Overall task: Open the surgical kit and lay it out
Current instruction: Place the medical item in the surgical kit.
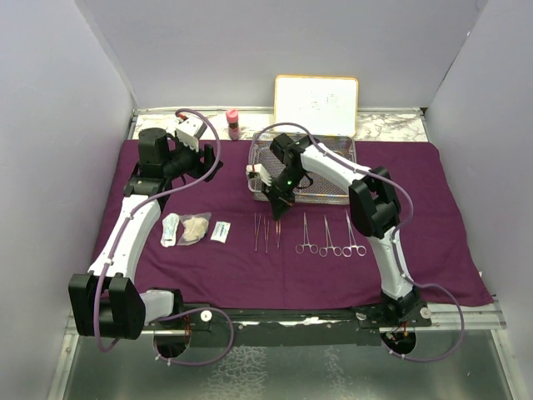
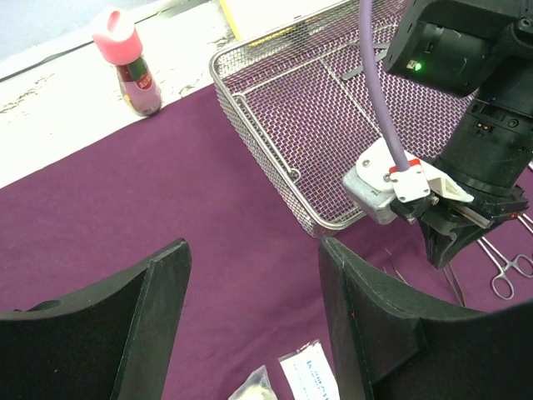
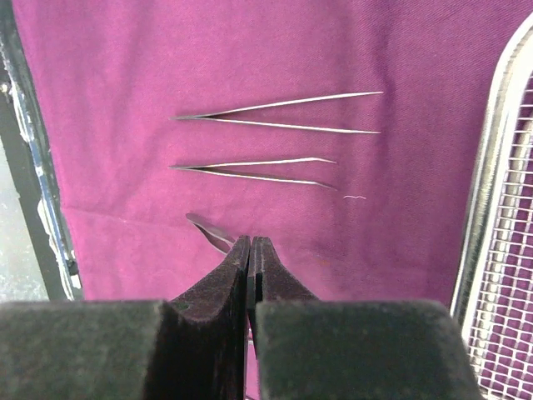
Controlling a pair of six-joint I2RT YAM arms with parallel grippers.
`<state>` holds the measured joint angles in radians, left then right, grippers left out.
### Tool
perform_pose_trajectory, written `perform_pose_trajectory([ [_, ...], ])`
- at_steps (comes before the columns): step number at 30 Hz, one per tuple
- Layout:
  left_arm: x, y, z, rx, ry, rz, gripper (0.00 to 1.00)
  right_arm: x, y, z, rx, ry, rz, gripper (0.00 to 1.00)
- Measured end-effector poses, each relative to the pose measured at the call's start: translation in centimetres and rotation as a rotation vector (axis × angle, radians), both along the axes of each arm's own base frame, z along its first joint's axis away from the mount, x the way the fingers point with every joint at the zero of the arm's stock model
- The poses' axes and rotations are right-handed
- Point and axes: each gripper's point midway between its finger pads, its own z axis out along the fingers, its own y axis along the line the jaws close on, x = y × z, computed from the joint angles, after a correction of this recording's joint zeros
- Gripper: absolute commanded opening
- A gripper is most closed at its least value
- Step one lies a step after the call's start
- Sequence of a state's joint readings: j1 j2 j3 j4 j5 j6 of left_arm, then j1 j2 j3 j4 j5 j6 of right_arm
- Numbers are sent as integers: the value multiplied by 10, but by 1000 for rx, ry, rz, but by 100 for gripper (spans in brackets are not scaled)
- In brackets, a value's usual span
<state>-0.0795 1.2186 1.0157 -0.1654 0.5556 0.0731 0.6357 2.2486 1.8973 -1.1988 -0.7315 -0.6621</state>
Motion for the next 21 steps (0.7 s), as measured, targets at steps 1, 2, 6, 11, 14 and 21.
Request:
perform_pose_trajectory([
  [1, 0, 0, -1, 0, 1, 0, 66, -1, 0, -1, -1, 7, 0, 1],
  [2, 0, 0, -1, 0, 2, 0, 66, -3, 0, -2, -3, 19, 1, 1],
  [6, -1, 0, -2, -1, 5, 0, 66, -5, 0, -6, -6, 43, 1, 1],
  [11, -1, 0, -2, -4, 8, 3, 66, -3, 2, -8, -5, 46, 0, 1],
  [14, -1, 0, -2, -6, 10, 3, 66, 0, 4, -8, -3, 42, 0, 2],
  [21, -1, 0, -3, -9, 14, 5, 66, 1, 5, -10, -3, 42, 0, 4],
])
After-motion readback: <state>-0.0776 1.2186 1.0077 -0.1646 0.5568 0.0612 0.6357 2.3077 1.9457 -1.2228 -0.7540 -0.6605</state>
